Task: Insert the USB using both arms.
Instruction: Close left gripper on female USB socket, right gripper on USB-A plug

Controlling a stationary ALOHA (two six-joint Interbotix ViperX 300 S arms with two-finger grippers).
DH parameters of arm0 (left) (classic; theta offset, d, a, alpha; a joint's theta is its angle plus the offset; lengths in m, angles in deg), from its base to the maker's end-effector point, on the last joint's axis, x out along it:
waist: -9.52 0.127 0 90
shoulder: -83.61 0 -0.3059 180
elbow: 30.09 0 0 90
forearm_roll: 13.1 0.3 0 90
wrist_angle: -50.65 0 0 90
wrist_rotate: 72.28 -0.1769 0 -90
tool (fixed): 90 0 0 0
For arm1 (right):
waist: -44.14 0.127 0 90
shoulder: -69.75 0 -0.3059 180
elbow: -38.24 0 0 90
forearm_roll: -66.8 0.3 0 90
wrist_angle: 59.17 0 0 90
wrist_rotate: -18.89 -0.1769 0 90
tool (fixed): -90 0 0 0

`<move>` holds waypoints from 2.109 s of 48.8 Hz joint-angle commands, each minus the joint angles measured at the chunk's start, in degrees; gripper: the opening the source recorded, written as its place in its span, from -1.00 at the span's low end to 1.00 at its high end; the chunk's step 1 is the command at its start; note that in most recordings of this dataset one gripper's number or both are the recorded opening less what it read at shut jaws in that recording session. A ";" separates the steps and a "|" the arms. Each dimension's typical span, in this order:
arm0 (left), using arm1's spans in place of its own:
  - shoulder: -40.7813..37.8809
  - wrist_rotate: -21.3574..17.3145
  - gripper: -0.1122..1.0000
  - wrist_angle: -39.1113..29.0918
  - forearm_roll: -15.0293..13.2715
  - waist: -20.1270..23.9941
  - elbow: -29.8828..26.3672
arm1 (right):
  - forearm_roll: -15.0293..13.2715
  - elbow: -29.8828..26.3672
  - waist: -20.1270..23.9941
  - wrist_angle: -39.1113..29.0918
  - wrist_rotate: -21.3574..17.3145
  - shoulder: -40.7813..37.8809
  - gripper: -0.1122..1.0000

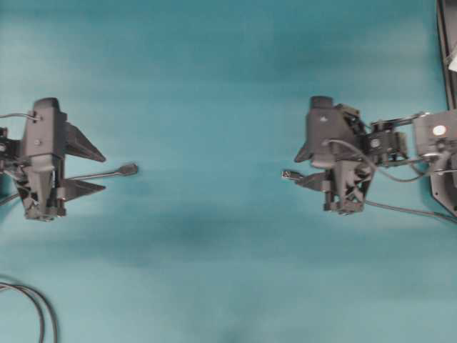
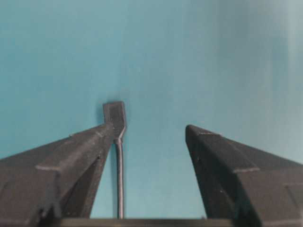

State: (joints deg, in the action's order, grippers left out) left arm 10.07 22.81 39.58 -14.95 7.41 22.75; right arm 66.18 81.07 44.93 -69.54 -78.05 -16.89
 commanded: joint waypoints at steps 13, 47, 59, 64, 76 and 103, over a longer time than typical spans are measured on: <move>-8.44 0.79 0.80 2.29 0.00 1.23 -3.08 | -0.09 -2.64 -0.88 -0.79 -1.14 -6.50 0.17; -21.27 0.97 0.80 1.49 -0.09 6.15 -7.38 | -0.09 -2.20 -1.23 -3.78 -2.90 -6.86 0.17; -21.45 0.97 0.80 -0.18 -0.09 5.80 -7.91 | -0.09 -2.29 -1.23 -3.78 -2.90 -6.86 0.17; -21.80 1.05 0.80 -0.18 0.00 5.54 -8.00 | -0.18 -2.20 -1.23 -3.78 -2.81 -6.86 0.17; -23.47 1.85 0.79 -0.18 -0.09 3.87 -8.70 | -0.18 -2.29 -1.76 -3.78 -2.81 -6.86 0.17; -25.75 3.96 0.40 0.88 -0.09 3.43 -8.79 | -0.18 -2.90 -2.02 -3.69 -2.55 -6.86 0.17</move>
State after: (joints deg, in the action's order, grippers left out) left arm -14.81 25.98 40.10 -14.77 11.81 14.49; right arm 66.09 79.57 43.00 -73.49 -80.77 -24.09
